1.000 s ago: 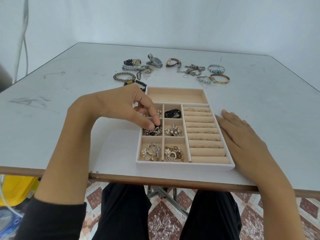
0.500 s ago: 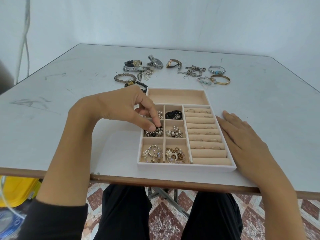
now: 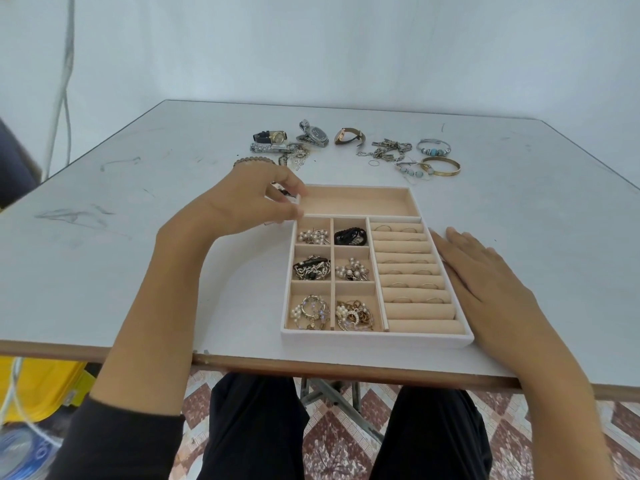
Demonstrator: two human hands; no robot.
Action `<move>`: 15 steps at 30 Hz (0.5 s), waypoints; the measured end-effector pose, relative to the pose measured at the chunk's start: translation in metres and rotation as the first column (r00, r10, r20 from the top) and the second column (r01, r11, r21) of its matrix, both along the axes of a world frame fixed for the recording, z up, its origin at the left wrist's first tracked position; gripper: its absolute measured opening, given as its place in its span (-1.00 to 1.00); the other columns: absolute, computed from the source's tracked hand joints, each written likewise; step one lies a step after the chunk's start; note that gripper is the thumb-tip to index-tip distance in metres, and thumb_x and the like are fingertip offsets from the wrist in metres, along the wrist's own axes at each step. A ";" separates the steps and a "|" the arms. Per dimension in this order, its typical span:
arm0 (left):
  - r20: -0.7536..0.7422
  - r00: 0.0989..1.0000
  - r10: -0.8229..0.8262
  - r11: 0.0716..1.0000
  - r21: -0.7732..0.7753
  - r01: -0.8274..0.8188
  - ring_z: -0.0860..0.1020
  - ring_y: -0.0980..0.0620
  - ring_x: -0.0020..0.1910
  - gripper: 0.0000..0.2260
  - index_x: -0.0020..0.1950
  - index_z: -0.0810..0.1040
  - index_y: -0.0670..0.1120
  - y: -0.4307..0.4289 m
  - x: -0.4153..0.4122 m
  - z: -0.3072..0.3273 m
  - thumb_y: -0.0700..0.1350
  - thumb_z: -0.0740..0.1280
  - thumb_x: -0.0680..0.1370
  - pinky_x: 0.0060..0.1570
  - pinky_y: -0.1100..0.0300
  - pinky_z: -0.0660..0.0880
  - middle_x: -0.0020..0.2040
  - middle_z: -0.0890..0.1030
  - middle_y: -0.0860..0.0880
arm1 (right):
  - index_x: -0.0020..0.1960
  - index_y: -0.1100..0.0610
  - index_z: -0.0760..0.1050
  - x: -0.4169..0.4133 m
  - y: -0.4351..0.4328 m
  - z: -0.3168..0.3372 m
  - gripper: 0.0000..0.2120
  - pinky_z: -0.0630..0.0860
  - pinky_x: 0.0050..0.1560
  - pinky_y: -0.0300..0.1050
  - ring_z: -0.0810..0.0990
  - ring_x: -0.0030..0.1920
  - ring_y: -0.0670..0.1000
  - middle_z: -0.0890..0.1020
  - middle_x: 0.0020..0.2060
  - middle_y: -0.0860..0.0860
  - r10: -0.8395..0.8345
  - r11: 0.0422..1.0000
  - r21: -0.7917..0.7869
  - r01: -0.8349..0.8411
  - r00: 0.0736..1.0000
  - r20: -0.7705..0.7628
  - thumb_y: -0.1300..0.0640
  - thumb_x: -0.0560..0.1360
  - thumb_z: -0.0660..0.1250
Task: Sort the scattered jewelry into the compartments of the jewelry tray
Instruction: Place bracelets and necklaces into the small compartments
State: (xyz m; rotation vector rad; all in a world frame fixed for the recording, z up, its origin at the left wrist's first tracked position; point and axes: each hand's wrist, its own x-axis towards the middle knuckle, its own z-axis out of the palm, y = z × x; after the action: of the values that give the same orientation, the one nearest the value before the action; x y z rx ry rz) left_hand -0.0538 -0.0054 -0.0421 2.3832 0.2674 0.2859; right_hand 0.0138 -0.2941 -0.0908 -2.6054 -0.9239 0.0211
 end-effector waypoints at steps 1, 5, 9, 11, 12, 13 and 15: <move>0.001 1.000 0.008 1.000 0.002 -0.008 0.60 0.14 -0.02 -0.78 0.10 0.62 -0.08 -0.001 0.000 0.001 -0.18 0.46 0.46 -0.25 0.54 0.45 0.05 0.59 -0.01 | 0.52 -0.20 0.05 0.000 0.000 0.000 -0.41 -0.15 0.48 -0.19 -0.03 0.54 -0.10 0.08 0.54 -0.08 -0.001 1.000 -0.001 0.001 1.000 0.000 -0.15 0.49 -0.23; 0.004 0.999 0.040 0.999 -0.002 -0.040 0.56 0.27 -0.06 -0.79 0.07 0.64 -0.07 -0.001 0.000 0.002 -0.18 0.46 0.45 -0.33 0.67 0.31 -0.05 0.61 0.04 | 0.52 -0.21 0.05 0.000 0.000 -0.001 -0.41 -0.13 0.48 -0.18 -0.03 0.54 -0.10 0.09 0.54 -0.08 -0.008 1.000 -0.007 0.008 1.000 0.003 -0.15 0.49 -0.23; -0.002 0.999 0.053 0.998 -0.015 -0.053 0.60 0.16 0.02 -0.81 0.05 0.65 -0.06 -0.001 0.000 0.001 -0.17 0.46 0.45 -0.32 0.69 0.28 -0.01 0.66 -0.04 | 0.50 -0.24 0.05 0.000 0.000 0.000 -0.42 -0.13 0.48 -0.18 -0.03 0.54 -0.11 0.09 0.54 -0.09 -0.016 1.000 -0.002 0.016 1.000 -0.001 -0.16 0.48 -0.23; -0.009 0.999 0.051 0.998 -0.028 -0.051 0.61 0.15 0.04 -0.81 0.04 0.65 -0.05 -0.001 0.000 0.001 -0.15 0.47 0.44 -0.24 0.63 0.32 -0.01 0.67 -0.05 | 0.50 -0.25 0.05 0.000 0.001 0.001 -0.42 -0.13 0.48 -0.18 -0.03 0.54 -0.12 0.09 0.54 -0.09 -0.017 1.000 -0.003 0.017 1.000 -0.006 -0.17 0.48 -0.23; -0.012 0.999 0.052 0.998 -0.038 -0.052 0.61 0.15 0.04 -0.82 0.04 0.65 -0.04 0.000 -0.001 0.001 -0.15 0.47 0.44 -0.20 0.57 0.33 -0.01 0.67 -0.06 | 0.50 -0.25 0.05 0.000 0.001 0.001 -0.42 -0.13 0.48 -0.18 -0.03 0.54 -0.12 0.08 0.54 -0.10 -0.018 1.000 -0.005 0.018 1.000 -0.008 -0.17 0.48 -0.23; -0.015 0.998 0.053 0.997 -0.047 -0.053 0.61 0.14 0.04 -0.82 0.04 0.65 -0.04 0.000 -0.001 0.001 -0.15 0.47 0.44 -0.16 0.52 0.33 -0.02 0.68 -0.07 | 0.50 -0.25 0.04 0.000 0.001 0.001 -0.42 -0.13 0.48 -0.18 -0.03 0.54 -0.12 0.08 0.54 -0.10 -0.018 1.000 -0.008 0.018 1.000 -0.008 -0.18 0.48 -0.23; -0.020 0.998 0.052 0.996 -0.067 -0.053 0.61 0.13 0.03 -0.82 0.03 0.65 -0.03 0.002 -0.001 0.001 -0.15 0.47 0.44 -0.12 0.46 0.34 -0.04 0.68 -0.06 | 0.50 -0.26 0.04 0.000 0.001 0.000 -0.42 -0.13 0.48 -0.17 -0.03 0.54 -0.12 0.08 0.54 -0.10 -0.017 1.000 -0.004 0.017 1.000 -0.006 -0.18 0.48 -0.23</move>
State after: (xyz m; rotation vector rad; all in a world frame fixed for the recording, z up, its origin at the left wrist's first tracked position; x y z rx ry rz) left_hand -0.0548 -0.0038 -0.0413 2.3156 0.3429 0.2753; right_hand 0.0138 -0.2936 -0.0905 -2.6151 -0.9000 0.0262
